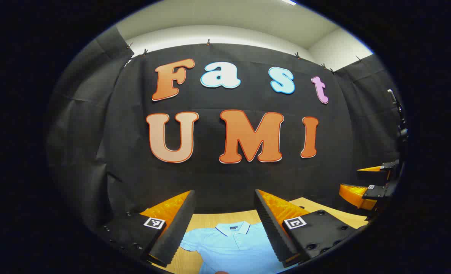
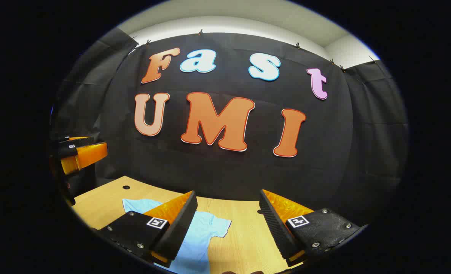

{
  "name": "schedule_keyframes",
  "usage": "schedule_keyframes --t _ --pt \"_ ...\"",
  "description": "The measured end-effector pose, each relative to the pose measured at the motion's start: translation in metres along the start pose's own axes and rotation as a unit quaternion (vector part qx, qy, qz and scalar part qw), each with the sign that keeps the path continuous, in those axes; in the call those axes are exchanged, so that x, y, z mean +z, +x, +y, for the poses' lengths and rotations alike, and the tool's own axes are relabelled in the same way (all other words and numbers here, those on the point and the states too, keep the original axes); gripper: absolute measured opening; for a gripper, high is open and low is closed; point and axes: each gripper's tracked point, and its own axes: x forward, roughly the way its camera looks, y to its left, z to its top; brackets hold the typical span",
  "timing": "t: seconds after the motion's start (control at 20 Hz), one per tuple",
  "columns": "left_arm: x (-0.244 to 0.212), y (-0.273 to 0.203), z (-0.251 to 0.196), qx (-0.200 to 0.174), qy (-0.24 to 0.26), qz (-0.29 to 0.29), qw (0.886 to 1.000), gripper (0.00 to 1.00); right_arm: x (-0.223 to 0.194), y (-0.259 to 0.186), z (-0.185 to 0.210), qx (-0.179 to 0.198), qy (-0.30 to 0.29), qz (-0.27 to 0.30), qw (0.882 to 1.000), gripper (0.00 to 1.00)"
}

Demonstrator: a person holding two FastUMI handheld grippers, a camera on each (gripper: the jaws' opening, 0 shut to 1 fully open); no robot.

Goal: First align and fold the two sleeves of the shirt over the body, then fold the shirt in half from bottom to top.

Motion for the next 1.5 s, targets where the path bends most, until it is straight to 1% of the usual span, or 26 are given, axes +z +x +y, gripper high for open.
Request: schedule_keyframes --t 0.1,0.25,0.3,0.35,0.45,0.7,0.9,1.1,1.2,1.5 --pt "0.004 0.001 -0.002 0.007 0.007 -0.004 1.000 0.98 -0.002 0.004 0.004 0.013 0.006 0.006 1.000 0.98" --pt "0.003 -0.001 -0.014 0.008 0.005 -0.004 1.000 0.98 0.001 0.009 0.005 0.022 0.007 0.002 1.000 0.98" --pt "0.002 -0.001 -0.015 0.011 0.008 -0.003 1.000 0.99 0.001 0.013 0.006 0.025 0.006 0.002 1.000 0.98" --pt "0.000 -0.001 -0.015 0.012 0.010 -0.002 1.000 0.98 0.001 0.015 0.006 0.029 0.006 0.003 1.000 0.99" --pt "0.000 0.002 -0.018 0.013 0.014 -0.001 1.000 0.98 0.001 0.015 0.005 0.030 0.008 0.003 1.000 0.98" --pt "-0.002 0.010 -0.019 0.007 0.018 0.002 1.000 0.98 0.002 0.019 -0.002 0.018 0.013 0.009 1.000 0.98" --pt "-0.003 0.018 -0.015 0.002 0.027 -0.001 1.000 0.98 -0.001 0.022 -0.007 0.014 0.006 0.016 1.000 0.99" --pt "-0.004 0.023 -0.012 -0.010 0.041 -0.007 0.999 0.98 -0.015 0.034 -0.013 -0.006 -0.006 0.049 0.999 0.99" --pt "-0.004 0.025 -0.007 -0.017 0.047 -0.011 0.999 1.00 -0.021 0.042 -0.012 -0.011 -0.007 0.064 0.998 0.99" --pt "-0.016 0.036 0.008 -0.034 0.058 -0.013 0.998 1.00 -0.035 0.065 -0.012 -0.019 -0.010 0.109 0.994 0.99"
